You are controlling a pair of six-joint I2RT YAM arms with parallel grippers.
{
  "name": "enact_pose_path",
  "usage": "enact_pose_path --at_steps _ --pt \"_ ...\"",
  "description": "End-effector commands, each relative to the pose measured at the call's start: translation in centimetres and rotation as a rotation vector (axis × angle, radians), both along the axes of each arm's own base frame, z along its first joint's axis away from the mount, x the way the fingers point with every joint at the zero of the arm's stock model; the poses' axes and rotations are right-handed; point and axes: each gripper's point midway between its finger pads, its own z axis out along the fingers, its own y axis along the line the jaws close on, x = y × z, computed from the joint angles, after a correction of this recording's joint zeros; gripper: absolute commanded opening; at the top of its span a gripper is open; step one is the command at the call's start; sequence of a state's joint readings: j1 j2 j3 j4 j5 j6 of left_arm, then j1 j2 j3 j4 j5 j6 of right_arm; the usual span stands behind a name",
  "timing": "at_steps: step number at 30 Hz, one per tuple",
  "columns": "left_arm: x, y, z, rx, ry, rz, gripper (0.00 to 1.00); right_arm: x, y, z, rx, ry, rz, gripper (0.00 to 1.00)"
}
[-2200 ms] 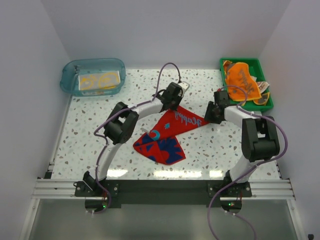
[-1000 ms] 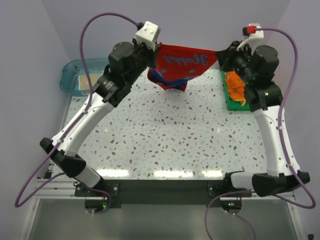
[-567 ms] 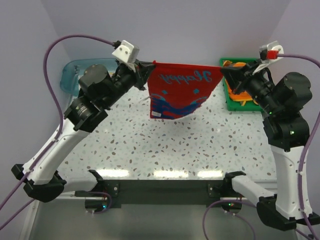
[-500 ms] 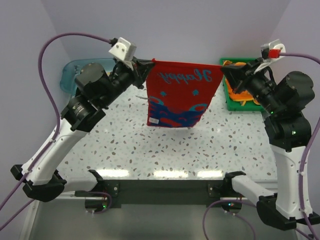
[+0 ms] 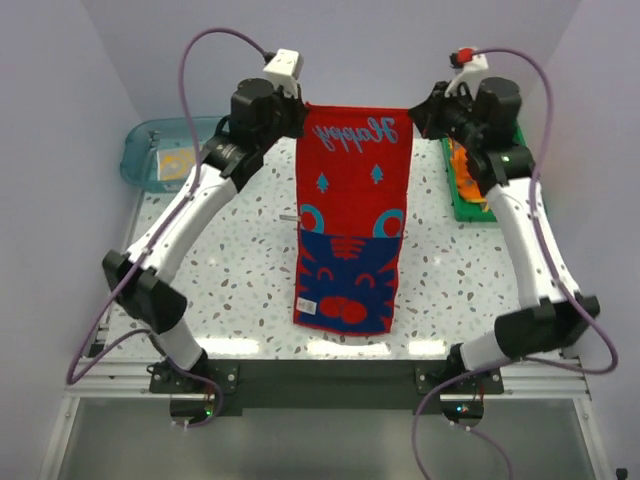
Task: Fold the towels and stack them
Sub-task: Flatten out the crumpled towel
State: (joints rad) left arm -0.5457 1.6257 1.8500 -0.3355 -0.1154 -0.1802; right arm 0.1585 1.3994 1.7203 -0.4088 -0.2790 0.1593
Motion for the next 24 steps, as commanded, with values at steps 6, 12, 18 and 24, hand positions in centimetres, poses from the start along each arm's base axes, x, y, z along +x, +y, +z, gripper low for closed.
enact_pose_path --at_steps 6,12,18,24 --pt "13.7 3.8 -13.6 0.064 0.167 0.137 0.0 12.7 -1.4 -11.4 -0.056 0.143 -0.134 0.0" --pt "16.6 4.3 -18.5 0.08 0.224 0.117 0.0 15.7 -0.2 -18.0 -0.099 0.253 -0.089 0.0" --pt "13.3 4.3 -20.5 0.051 0.306 0.064 0.0 12.4 1.1 -21.4 -0.125 0.386 -0.053 0.0" --pt "7.1 4.5 -23.9 -0.005 0.453 0.015 0.0 5.6 2.0 -25.2 -0.073 0.556 -0.061 0.0"
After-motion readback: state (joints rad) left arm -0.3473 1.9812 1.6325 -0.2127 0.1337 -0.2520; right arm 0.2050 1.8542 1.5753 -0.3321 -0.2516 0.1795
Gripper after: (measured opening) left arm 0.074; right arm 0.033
